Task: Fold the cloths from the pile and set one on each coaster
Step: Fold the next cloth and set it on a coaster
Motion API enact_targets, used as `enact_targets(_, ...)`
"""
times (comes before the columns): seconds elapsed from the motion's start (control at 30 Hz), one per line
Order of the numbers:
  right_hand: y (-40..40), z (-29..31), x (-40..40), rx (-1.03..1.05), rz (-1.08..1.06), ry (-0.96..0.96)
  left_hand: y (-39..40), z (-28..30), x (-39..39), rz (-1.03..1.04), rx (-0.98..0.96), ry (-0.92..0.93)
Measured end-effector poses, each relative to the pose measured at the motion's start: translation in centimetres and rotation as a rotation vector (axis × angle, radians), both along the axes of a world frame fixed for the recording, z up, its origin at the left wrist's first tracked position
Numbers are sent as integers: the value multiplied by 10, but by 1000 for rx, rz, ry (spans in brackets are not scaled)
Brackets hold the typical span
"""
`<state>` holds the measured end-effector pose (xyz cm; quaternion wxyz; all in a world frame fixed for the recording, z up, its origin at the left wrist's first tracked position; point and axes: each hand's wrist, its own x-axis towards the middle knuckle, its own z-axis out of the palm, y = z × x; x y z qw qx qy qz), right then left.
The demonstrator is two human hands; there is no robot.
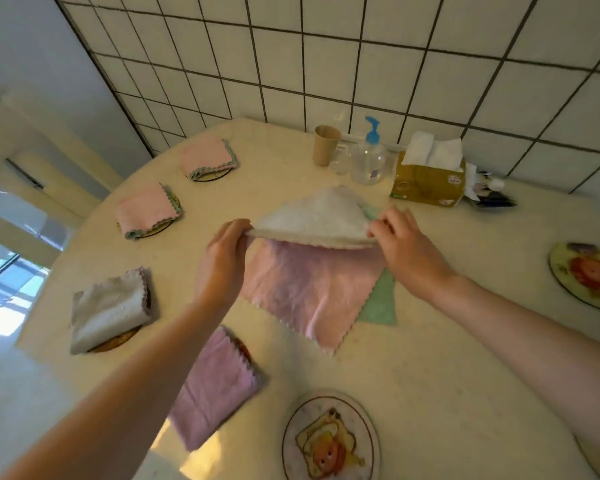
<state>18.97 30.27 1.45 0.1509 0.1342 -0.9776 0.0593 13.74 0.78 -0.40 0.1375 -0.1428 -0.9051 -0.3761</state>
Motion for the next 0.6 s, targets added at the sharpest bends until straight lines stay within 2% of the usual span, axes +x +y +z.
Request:
enact_targets(0.07, 10, -5, 49, 33, 88, 72, -3, -10, 51, -80, -42, 30)
enact_targets(0.1, 18, -12, 76, 27, 128, 68, -6, -19, 80, -125, -134, 46)
enact_targets(0.2, 38, -53, 153, -20, 247, -52, -15, -47, 167, -250, -392, -63)
enact_targets(0.3, 53, -88, 228, -28, 320, -301, -14, -68, 245, -328, -431, -212)
enact_targets(0.43, 65, -109, 290, -49, 335, -609, -13, -85, 307, -466, -503, -229)
enact_targets(0.53, 66, -101, 308, -75, 315, -708, -14, -90, 329, -477, -487, -263)
enact_targets(0.6, 67, -94, 308, -162, 227, -782, -10, -85, 326, -462, -480, -321)
